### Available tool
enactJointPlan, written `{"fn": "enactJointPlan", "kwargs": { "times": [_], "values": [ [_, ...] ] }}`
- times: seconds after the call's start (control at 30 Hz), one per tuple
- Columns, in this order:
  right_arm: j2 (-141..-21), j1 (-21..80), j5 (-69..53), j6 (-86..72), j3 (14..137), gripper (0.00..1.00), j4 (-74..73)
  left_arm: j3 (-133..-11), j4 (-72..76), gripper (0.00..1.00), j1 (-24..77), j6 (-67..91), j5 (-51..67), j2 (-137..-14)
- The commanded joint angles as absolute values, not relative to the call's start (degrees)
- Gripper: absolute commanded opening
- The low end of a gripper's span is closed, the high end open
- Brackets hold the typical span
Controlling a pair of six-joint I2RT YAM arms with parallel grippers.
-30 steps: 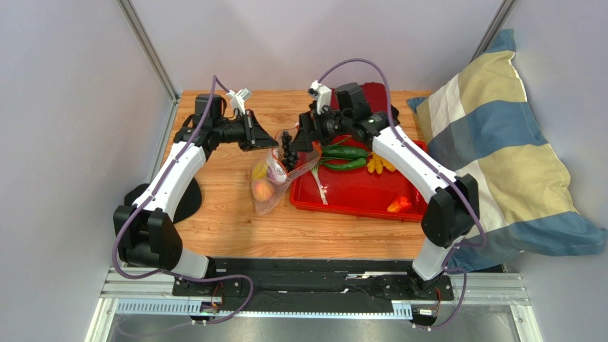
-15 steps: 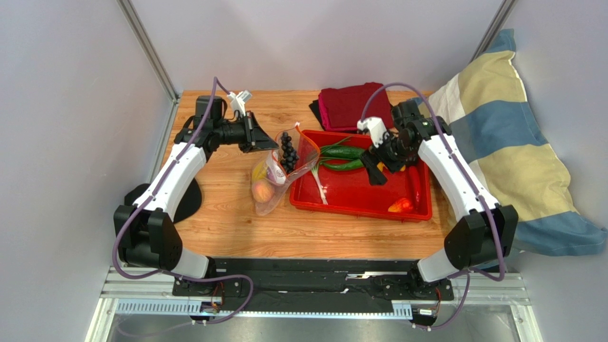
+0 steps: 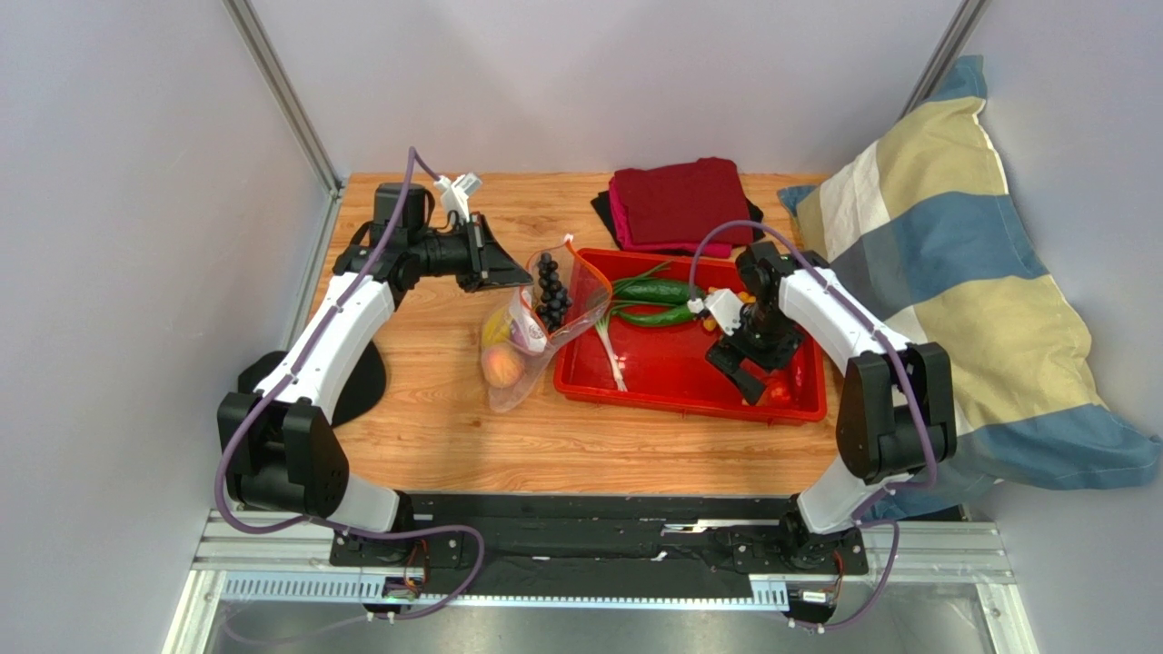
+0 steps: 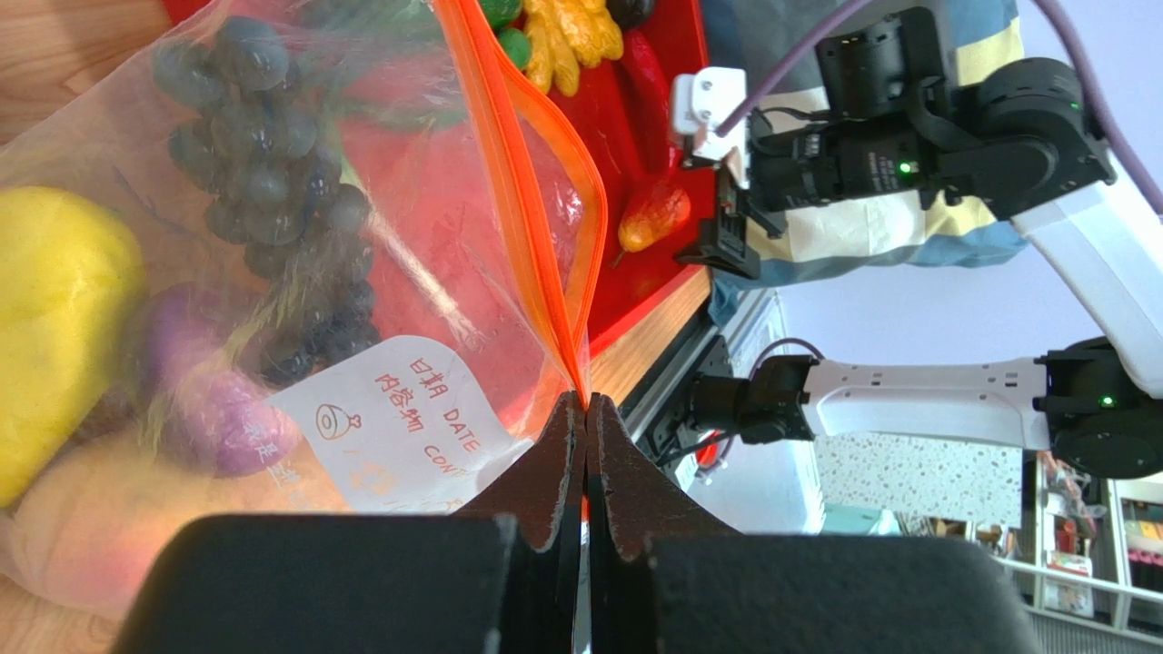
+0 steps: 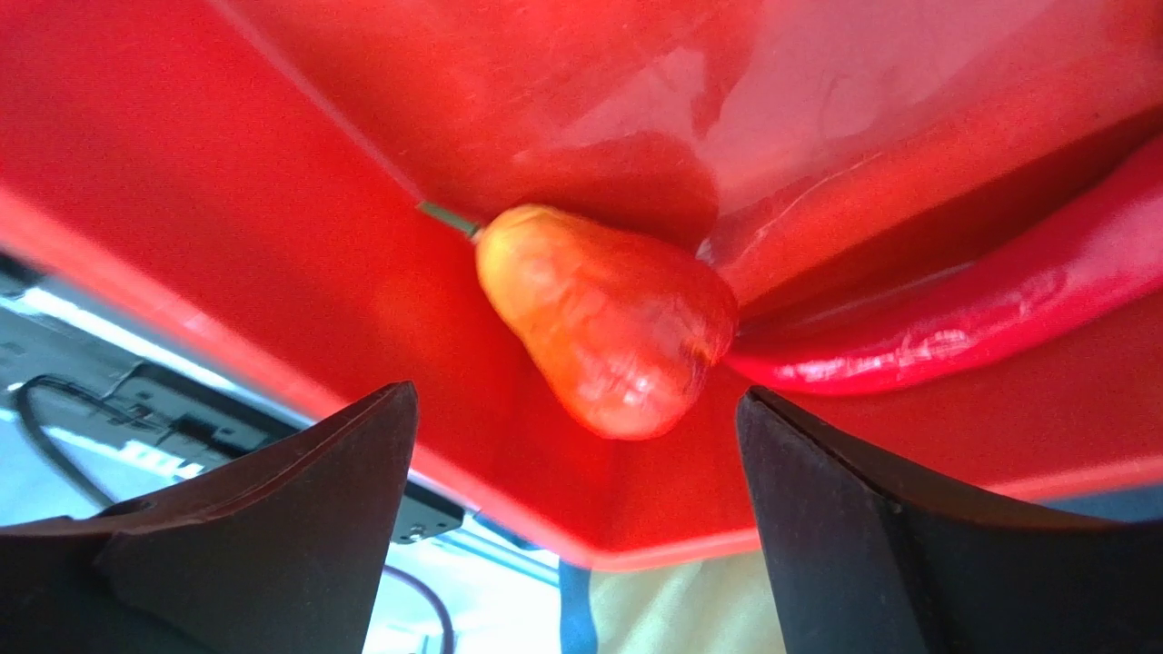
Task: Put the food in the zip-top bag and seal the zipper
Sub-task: Pick up the fake fruit from the bin.
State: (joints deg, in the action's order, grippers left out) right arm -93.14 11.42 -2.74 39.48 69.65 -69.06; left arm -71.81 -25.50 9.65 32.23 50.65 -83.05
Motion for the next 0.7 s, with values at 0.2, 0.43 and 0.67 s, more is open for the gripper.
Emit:
{"fn": "enactJointPlan", "kwargs": {
  "times": [0.2,0.43,0.67],
  "values": [
    [-98.6,10.1,4.0,42.4,65.6,0.86,-60.0,-72.1,-24.5,0.00,9.5,31.4,51.1,-81.2],
    [-101.0,10.1,2.7,41.2,71.2,0.62,-60.6,-72.3,-24.5,0.00,9.5,31.4,51.2,-81.6],
    [-100.9,10.3,-13.2,34.1,92.3,0.47,-69.9,-72.3,-25.0,0.00,9.5,31.0,51.3,-81.6]
  ]
}}
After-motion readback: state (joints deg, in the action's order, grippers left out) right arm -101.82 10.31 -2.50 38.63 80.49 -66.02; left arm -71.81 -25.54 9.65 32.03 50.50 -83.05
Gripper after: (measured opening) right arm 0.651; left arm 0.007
